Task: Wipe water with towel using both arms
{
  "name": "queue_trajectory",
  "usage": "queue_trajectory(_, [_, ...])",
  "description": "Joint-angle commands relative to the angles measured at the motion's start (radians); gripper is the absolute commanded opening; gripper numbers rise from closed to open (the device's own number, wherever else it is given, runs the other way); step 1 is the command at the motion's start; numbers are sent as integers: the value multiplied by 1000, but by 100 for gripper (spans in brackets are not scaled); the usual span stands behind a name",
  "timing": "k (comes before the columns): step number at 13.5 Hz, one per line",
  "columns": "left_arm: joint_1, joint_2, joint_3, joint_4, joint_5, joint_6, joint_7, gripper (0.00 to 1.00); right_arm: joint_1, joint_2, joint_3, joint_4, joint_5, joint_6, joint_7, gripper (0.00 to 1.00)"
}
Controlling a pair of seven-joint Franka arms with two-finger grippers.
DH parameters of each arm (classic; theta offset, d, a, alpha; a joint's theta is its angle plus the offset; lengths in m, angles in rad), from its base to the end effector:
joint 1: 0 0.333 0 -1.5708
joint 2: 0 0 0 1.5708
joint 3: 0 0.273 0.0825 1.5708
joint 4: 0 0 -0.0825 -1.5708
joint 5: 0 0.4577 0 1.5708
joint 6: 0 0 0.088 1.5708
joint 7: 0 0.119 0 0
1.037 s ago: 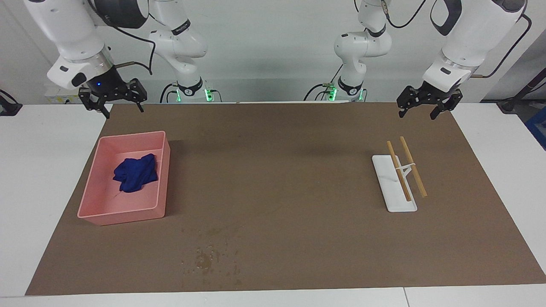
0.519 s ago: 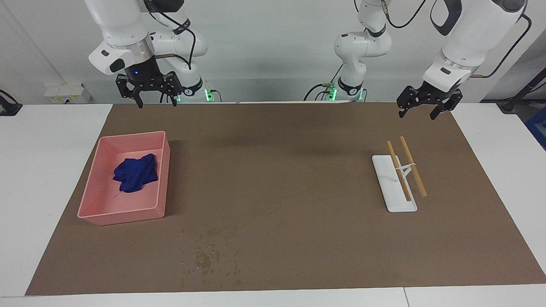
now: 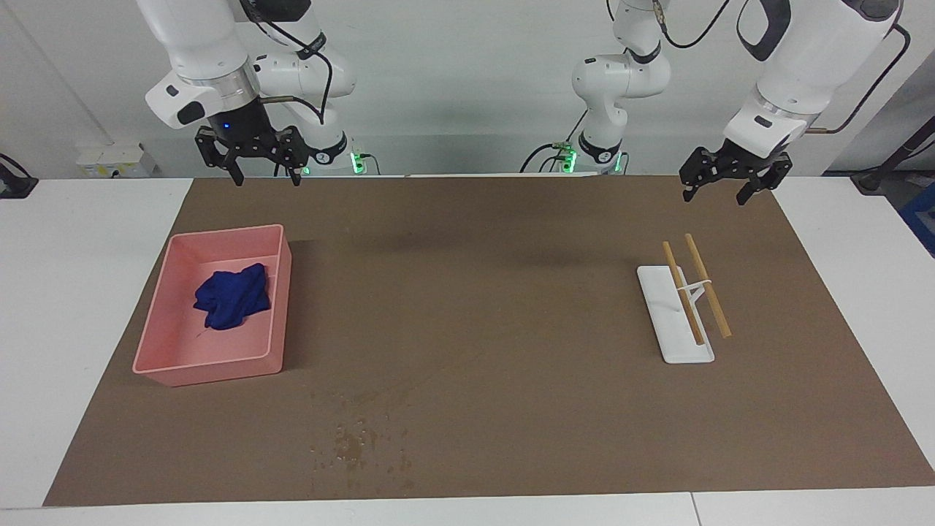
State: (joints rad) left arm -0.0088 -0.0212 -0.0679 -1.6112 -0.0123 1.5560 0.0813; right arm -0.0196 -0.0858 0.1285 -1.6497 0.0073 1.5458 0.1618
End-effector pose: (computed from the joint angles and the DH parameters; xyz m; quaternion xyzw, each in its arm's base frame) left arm 0.6178 -0.0493 0.5594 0.9967 -0.0789 -0.0170 0.0055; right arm 0.5980 0.0687 0.5767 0.9996 -0.0267 -0.0091 0.0031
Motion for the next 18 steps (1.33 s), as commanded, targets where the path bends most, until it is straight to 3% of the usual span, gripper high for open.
queue_trajectory(1, [-7, -29, 7, -36, 2, 24, -9, 100, -26, 43, -4, 56, 16, -21, 19, 100])
queue_trajectory(4, [-7, -29, 7, -36, 2, 24, -9, 100, -65, 77, -18, 131, 5, -73, -86, 100])
queue_trajectory(8, [-7, -29, 7, -36, 2, 24, -9, 100, -121, 81, -20, 122, 17, -50, -166, 100])
queue_trajectory(18, [-7, -29, 7, -36, 2, 24, -9, 100, -114, 112, -17, 126, 13, -33, -151, 100])
